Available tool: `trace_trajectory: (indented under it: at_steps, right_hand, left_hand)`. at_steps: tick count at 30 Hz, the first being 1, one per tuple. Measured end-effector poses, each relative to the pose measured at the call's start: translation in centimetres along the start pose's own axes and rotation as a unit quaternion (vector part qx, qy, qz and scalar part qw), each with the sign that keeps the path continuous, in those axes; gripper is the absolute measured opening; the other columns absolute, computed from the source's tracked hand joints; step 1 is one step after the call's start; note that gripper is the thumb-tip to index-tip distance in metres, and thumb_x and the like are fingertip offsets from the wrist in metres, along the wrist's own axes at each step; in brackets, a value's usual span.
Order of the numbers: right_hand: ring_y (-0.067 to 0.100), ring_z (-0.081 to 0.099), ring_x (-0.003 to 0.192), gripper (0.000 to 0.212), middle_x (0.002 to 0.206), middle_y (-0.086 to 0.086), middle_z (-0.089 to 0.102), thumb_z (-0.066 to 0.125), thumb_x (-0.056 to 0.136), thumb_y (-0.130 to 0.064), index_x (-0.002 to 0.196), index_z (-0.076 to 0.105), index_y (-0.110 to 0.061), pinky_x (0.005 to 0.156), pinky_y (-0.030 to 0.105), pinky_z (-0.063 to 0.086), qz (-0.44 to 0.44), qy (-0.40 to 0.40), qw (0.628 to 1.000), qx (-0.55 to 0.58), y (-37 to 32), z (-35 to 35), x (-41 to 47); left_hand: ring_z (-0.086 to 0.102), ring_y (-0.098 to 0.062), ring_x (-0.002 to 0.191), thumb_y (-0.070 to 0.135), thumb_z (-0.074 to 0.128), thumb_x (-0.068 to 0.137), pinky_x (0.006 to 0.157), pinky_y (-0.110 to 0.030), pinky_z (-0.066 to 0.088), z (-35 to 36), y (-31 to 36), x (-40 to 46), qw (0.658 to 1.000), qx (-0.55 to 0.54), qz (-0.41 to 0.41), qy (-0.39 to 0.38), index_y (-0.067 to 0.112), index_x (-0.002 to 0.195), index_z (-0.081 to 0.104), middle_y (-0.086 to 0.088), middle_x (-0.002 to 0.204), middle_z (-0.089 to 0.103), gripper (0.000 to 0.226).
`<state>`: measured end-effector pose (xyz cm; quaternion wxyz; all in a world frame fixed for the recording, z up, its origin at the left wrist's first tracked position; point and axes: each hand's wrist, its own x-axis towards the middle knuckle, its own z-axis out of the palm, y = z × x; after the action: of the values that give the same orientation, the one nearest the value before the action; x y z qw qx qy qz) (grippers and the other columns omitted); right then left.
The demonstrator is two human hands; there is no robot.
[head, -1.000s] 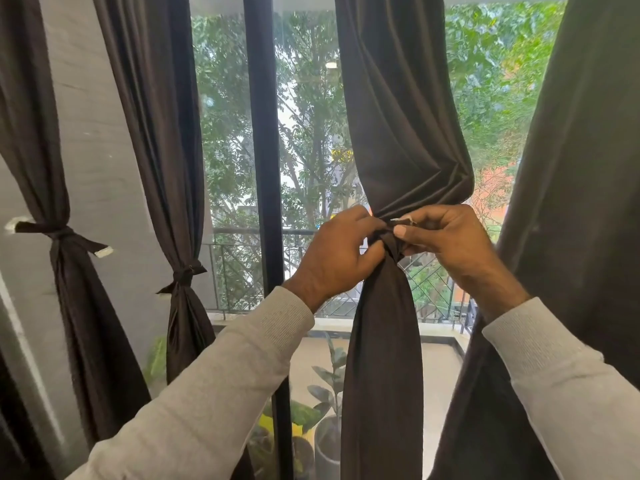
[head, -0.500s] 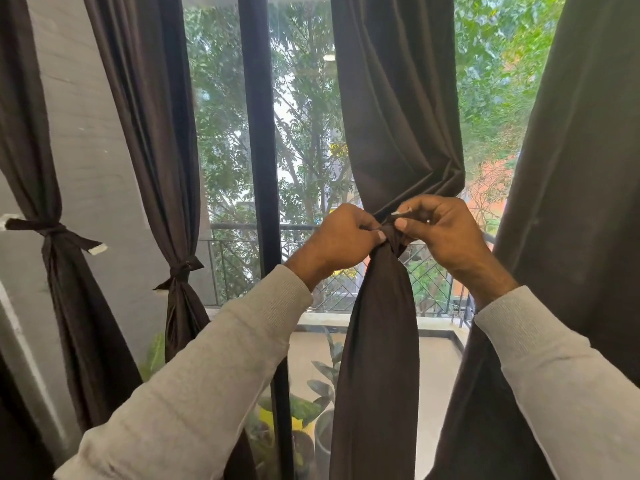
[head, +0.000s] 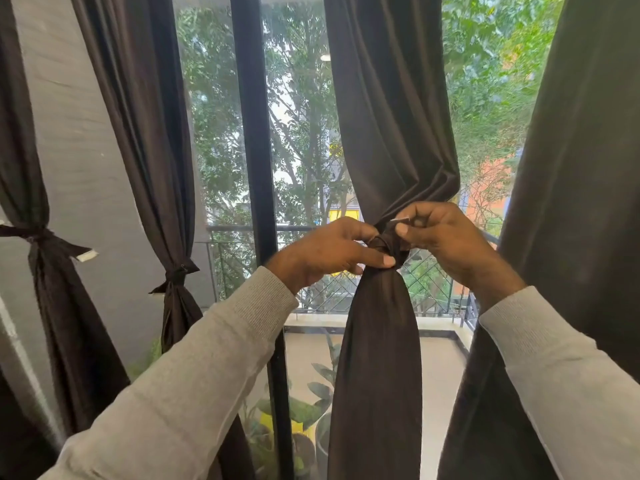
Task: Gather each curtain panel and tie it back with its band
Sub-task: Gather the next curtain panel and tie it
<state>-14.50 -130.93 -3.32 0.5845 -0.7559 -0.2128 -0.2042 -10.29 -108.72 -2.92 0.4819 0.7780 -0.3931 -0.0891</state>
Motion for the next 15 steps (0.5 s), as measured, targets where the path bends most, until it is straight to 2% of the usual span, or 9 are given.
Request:
trace_trajectory:
  at_steps: [3, 6, 8, 9, 11, 13, 15]
  right_hand:
    - [0.021, 0.064, 0.069, 0.011, 0.083, 0.015, 0.068, 0.067, 0.096, 0.006, 0.094, 0.072, -0.004, 0.066, 0.026, 0.057, 0.034, 0.015, 0.999, 0.021, 0.1, 0.0, 0.5]
    - [0.026, 0.064, 0.074, 0.006, 0.091, 0.018, 0.068, 0.067, 0.097, 0.001, 0.101, 0.072, 0.001, 0.067, 0.028, 0.059, 0.06, 0.046, 0.996, 0.045, 0.2, 0.1, 0.9]
    - [0.025, 0.065, 0.071, 0.005, 0.09, 0.019, 0.069, 0.068, 0.096, 0.0, 0.099, 0.073, 0.0, 0.069, 0.032, 0.059, 0.076, 0.066, 0.993, 0.059, 0.3, -0.1, 1.0]
    - [0.024, 0.065, 0.068, 0.005, 0.087, 0.018, 0.069, 0.069, 0.096, 0.0, 0.096, 0.073, -0.002, 0.068, 0.033, 0.059, 0.083, 0.069, 0.992, 0.066, 0.2, 0.0, 0.9]
    - [0.022, 0.065, 0.062, 0.008, 0.081, 0.015, 0.069, 0.069, 0.095, 0.001, 0.09, 0.072, -0.004, 0.066, 0.032, 0.058, 0.097, 0.073, 0.99, 0.072, 0.4, 0.3, 0.8]
    - [0.024, 0.068, 0.063, 0.01, 0.08, 0.016, 0.072, 0.072, 0.094, -0.001, 0.085, 0.073, -0.005, 0.068, 0.035, 0.058, 0.111, 0.104, 0.988, 0.04, 1.0, 0.6, 0.7]
    - [0.021, 0.071, 0.064, 0.004, 0.078, 0.013, 0.077, 0.077, 0.09, -0.004, 0.086, 0.077, -0.005, 0.07, 0.036, 0.057, 0.129, 0.161, 0.978, -0.012, 2.0, 0.7, 0.3]
  left_hand:
    - [0.073, -0.024, 0.084, 0.008, 0.083, 0.092, 0.093, -0.055, 0.063, -0.4, -0.9, 0.7, 0.993, 0.071, 0.078, 0.051, -0.003, 0.104, 0.079, -0.014, 0.096, 0.078, 0.017]
    - [0.079, -0.023, 0.087, 0.019, 0.082, 0.091, 0.085, -0.052, 0.065, 0.4, -2.1, 1.2, 0.961, 0.166, 0.157, 0.156, 0.009, 0.11, 0.081, -0.006, 0.096, 0.082, 0.022]
    - [0.077, -0.023, 0.078, 0.029, 0.08, 0.094, 0.077, -0.045, 0.065, 0.9, -3.0, 1.2, 0.915, 0.25, 0.209, 0.236, 0.014, 0.11, 0.079, -0.002, 0.087, 0.081, 0.022]
    - [0.074, -0.025, 0.071, 0.034, 0.076, 0.098, 0.071, -0.043, 0.062, 0.9, -3.4, 1.0, 0.879, 0.319, 0.234, 0.266, 0.015, 0.103, 0.078, -0.002, 0.081, 0.078, 0.02]
    - [0.067, -0.03, 0.063, 0.042, 0.061, 0.105, 0.06, -0.037, 0.052, 1.1, -4.0, 0.7, 0.808, 0.448, 0.249, 0.291, 0.016, 0.09, 0.071, -0.003, 0.074, 0.072, 0.032]
    - [0.064, -0.03, 0.059, 0.044, 0.051, 0.108, 0.056, -0.031, 0.038, 1.7, -4.6, 0.1, 0.77, 0.508, 0.248, 0.297, 0.018, 0.085, 0.064, -0.003, 0.072, 0.067, 0.037]
    - [0.062, -0.028, 0.053, 0.045, 0.046, 0.106, 0.055, -0.028, 0.032, 2.8, -5.9, -0.9, 0.749, 0.529, 0.264, 0.3, 0.019, 0.082, 0.062, -0.001, 0.068, 0.065, 0.038]
